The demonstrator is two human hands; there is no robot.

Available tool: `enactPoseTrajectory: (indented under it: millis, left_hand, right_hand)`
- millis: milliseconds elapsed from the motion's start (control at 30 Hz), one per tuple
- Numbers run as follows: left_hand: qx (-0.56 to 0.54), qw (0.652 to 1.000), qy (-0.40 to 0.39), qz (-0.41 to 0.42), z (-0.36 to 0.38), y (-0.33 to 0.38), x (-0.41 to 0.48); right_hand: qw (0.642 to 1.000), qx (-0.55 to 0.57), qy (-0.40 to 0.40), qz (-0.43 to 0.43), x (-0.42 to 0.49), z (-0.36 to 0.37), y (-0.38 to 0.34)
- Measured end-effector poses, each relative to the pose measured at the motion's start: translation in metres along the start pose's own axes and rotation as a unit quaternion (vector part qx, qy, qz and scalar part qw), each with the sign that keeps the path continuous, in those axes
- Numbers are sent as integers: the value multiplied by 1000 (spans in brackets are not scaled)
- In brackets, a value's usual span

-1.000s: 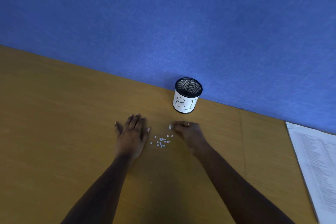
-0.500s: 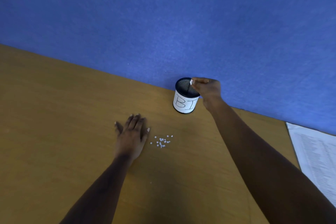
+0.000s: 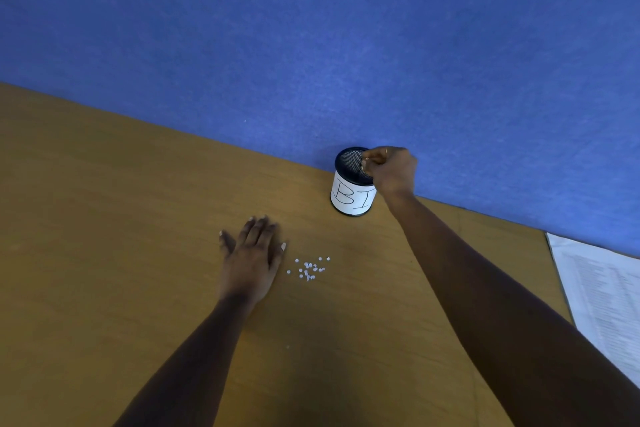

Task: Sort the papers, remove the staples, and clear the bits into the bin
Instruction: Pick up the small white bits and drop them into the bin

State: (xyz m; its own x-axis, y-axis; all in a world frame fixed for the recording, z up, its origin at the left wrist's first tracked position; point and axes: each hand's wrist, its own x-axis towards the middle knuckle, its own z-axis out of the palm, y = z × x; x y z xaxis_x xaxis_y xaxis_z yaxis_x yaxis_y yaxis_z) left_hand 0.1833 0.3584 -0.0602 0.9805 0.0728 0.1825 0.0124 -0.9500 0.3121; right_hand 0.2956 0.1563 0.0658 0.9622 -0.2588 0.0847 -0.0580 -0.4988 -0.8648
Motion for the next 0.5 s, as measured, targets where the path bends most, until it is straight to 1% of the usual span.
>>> enactPoseTrajectory:
  millis: [233,500]
  left_hand:
    - [1,1000,2,1,0,1,1]
    - [2,1000,0,0,1,0,1]
  right_hand:
    - [997,-65,-3,-37,2,0,3]
    - [998,-41,10,-36,0,-2,2]
